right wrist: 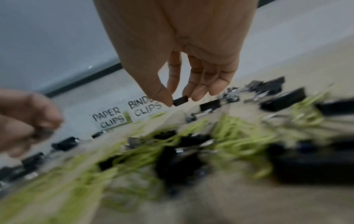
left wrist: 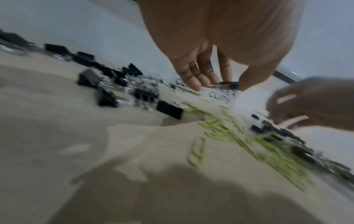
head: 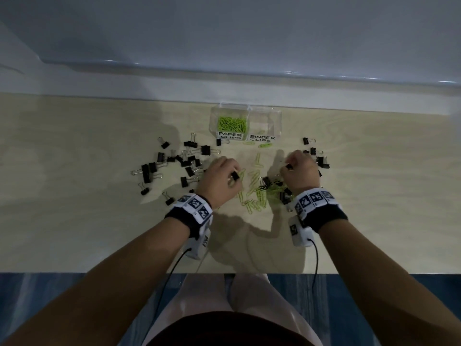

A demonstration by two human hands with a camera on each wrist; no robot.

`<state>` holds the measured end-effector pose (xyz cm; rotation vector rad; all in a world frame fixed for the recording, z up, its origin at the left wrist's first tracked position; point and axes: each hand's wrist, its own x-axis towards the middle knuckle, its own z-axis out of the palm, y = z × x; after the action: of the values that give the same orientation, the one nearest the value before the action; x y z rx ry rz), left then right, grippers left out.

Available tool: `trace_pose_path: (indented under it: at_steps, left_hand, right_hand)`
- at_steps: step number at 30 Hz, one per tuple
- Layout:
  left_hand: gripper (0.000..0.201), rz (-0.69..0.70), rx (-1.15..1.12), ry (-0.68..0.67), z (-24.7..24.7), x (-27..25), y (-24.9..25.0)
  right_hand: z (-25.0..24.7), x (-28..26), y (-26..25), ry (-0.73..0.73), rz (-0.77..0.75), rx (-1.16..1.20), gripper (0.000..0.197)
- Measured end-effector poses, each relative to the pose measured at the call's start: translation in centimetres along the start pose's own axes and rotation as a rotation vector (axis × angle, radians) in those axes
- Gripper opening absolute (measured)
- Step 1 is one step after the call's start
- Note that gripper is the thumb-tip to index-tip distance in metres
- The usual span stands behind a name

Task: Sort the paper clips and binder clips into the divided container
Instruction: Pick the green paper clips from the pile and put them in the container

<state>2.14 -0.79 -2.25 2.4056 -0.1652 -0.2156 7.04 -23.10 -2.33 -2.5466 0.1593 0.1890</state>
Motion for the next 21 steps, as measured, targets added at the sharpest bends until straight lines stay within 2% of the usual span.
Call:
trace_pose_path:
  at_steps: [3, 6, 9, 12, 14, 18, 21]
  left_hand:
    - [0.024, -0.048, 0.100, 0.120, -1.9, 0.3, -2.0]
    - [0.027, -0.026, 0.241, 0.119, -2.7, 0.5, -3.2]
    - [0.040, 0.063, 0.294, -0.008, -2.2, 1.6, -2.4]
    - [0.061, 0.078, 0.353, -0.156, -1.4, 3.8, -0.9]
    - [0.068, 0.085, 0.403, -0.213, -1.1, 5.2, 0.1]
    - [0.062, 0.108, 0.527, -0.285, -0.5, 6.5, 1.5]
    - [0.062, 0.131, 0.552, -0.266, -0.1, 5.9, 1.5]
  right_hand:
    - [-0.3, 0.5, 0.8, 0.009, -0.103, -0.155, 0.018]
    - [0.1, 1.1, -0.6, -0.040, -0.298, -0.197, 0.028]
    - [1.1, 1.9, -2.2, -0.139, -0.387, -0.250, 0.041]
    - [2.2, 2.2, -3.0, -0.212, -0.360, -0.284, 0.044]
    - [2.7, 1.9, -3.5, -0.212, -0.361, -0.288, 0.043]
    - [3.1, -0.7, -4.1, -0.101, -0.542, -0.230, 0.032]
    - [3.6, -2.8, -3.6, -0.163, -0.600, -0.254, 0.025]
